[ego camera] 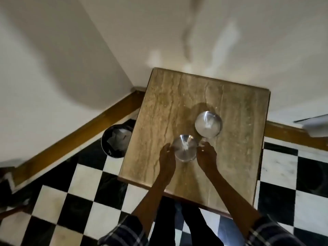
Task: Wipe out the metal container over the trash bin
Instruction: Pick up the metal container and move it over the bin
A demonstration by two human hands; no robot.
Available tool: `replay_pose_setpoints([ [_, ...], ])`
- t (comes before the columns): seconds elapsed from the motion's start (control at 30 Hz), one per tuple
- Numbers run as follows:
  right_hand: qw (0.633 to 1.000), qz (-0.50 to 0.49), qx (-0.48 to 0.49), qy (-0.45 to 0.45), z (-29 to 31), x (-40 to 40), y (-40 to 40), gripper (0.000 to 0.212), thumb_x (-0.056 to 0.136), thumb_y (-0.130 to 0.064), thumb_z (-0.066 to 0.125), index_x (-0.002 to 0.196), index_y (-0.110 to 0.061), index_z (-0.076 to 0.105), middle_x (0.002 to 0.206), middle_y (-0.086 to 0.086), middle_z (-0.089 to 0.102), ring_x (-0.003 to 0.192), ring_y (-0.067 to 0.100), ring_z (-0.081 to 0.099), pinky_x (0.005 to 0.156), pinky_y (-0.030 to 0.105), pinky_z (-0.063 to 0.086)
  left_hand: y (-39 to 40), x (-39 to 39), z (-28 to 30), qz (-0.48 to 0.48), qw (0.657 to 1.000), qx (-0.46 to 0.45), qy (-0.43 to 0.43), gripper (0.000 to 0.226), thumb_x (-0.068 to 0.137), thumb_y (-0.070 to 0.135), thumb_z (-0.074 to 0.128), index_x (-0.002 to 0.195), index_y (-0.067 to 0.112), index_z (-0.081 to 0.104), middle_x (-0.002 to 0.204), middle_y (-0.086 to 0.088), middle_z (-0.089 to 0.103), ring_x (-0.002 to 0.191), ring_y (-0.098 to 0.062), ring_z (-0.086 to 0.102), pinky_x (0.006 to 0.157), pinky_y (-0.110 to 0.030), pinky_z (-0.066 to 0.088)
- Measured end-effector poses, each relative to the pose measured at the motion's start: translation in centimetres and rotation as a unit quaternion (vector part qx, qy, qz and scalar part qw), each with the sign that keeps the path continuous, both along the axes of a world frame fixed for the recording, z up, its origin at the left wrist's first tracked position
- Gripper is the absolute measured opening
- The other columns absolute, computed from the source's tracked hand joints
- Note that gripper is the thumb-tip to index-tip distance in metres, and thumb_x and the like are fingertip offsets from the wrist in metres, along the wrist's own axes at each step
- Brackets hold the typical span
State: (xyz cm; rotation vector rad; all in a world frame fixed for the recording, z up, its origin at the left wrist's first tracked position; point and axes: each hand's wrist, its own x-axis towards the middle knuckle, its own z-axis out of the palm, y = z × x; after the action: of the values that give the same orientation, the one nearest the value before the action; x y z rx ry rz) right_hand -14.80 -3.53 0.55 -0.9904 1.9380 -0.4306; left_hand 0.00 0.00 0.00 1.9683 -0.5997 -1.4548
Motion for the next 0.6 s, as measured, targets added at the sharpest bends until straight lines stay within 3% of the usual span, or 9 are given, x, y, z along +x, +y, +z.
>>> replay_pose_setpoints([
  [0.07, 1.0, 0.008, 0.0, 0.013, -0.6, 0.2, -0.3, 0.032, 0.095, -0.012, 0.051, 0.124, -0.003, 0.062, 0.121, 0.022, 0.068, 0.114, 0.038, 0.062, 0.095, 0.041, 0.046, -0.9, -0.8, 0.4, 0.03, 0.999, 0.02, 0.023, 0.029, 0.091, 0.056, 0.053, 0.11, 0.038, 0.066, 0.124, -0.001, 0.061, 0.117, -0.025, 0.06, 0.101, -0.057, 0.051],
  [0.17, 1.0, 0.016, 0.024, 0.004, -1.4, 0.3, -0.1, 0.032, 0.095, -0.009, 0.048, 0.123, -0.005, 0.062, 0.115, 0.024, 0.067, 0.107, 0.041, 0.063, 0.089, 0.042, 0.048, -2.3, -2.0, 2.7, 0.09, 0.988, 0.083, 0.093, 0.014, 0.103, 0.041, 0.05, 0.095, 0.037, 0.061, 0.105, 0.005, 0.061, 0.107, -0.026, 0.059, 0.094, -0.049, 0.053],
  [0.27, 0.999, 0.036, 0.026, 0.007, -2.0, 0.1, 0.5, 0.037, 0.091, -0.005, 0.047, 0.126, -0.006, 0.058, 0.112, 0.024, 0.067, 0.104, 0.041, 0.063, 0.085, 0.04, 0.046, -2.9, -1.8, 2.4, 0.143, 0.972, 0.129, 0.138, 0.01, 0.103, 0.036, 0.053, 0.107, 0.032, 0.061, 0.118, -0.002, 0.059, 0.113, -0.028, 0.056, 0.094, -0.052, 0.054],
  [0.3, 0.999, 0.038, 0.019, 0.01, -2.4, 0.0, 0.5, 0.038, 0.089, -0.003, 0.048, 0.126, -0.006, 0.057, 0.112, 0.023, 0.067, 0.103, 0.041, 0.063, 0.083, 0.038, 0.045, -3.2, -1.6, 2.4, 0.155, 0.968, 0.137, 0.143, 0.019, 0.102, 0.038, 0.055, 0.117, 0.029, 0.06, 0.124, -0.004, 0.057, 0.118, -0.03, 0.055, 0.092, -0.052, 0.056],
  [0.37, 0.999, 0.034, 0.007, 0.014, -2.5, 0.0, 0.6, 0.04, 0.086, 0.0, 0.051, 0.124, -0.009, 0.056, 0.109, 0.02, 0.067, 0.101, 0.039, 0.063, 0.082, 0.038, 0.045, -3.5, -1.1, 1.9, 0.182, 0.959, 0.153, 0.152, 0.039, 0.099, 0.043, 0.059, 0.133, 0.025, 0.055, 0.131, -0.006, 0.056, 0.123, -0.033, 0.055, 0.076, -0.047, 0.059],
  [0.43, 0.999, 0.033, -0.011, 0.009, -2.1, 0.2, 0.8, 0.041, 0.084, 0.002, 0.054, 0.122, -0.015, 0.055, 0.108, 0.015, 0.068, 0.098, 0.035, 0.065, 0.083, 0.042, 0.052, -3.3, -0.2, 1.2, 0.186, 0.957, 0.165, 0.146, 0.049, 0.094, 0.051, 0.061, 0.134, 0.024, 0.055, 0.132, -0.011, 0.059, 0.116, -0.032, 0.059, 0.063, -0.039, 0.057],
  [0.53, 0.997, 0.062, -0.052, -0.017, -0.9, 1.3, 0.9, 0.043, 0.087, 0.0, 0.059, 0.124, -0.02, 0.054, 0.11, 0.008, 0.071, 0.095, 0.025, 0.069, 0.084, 0.042, 0.059, -2.8, 2.2, 1.2, 0.146, 0.957, 0.162, 0.192, 0.055, 0.091, 0.059, 0.061, 0.128, 0.018, 0.059, 0.13, -0.016, 0.064, 0.097, -0.027, 0.064, 0.074, -0.043, 0.061],
  [0.6, 0.993, 0.08, -0.073, -0.04, 0.2, 2.1, 0.5, 0.041, 0.088, 0.001, 0.06, 0.123, -0.02, 0.055, 0.107, 0.002, 0.071, 0.093, 0.019, 0.07, 0.081, 0.028, 0.058, -2.4, 3.9, 2.0, 0.132, 0.947, 0.161, 0.245, 0.052, 0.093, 0.058, 0.059, 0.125, 0.018, 0.059, 0.124, -0.009, 0.065, 0.103, -0.027, 0.065, 0.09, -0.049, 0.058],
])
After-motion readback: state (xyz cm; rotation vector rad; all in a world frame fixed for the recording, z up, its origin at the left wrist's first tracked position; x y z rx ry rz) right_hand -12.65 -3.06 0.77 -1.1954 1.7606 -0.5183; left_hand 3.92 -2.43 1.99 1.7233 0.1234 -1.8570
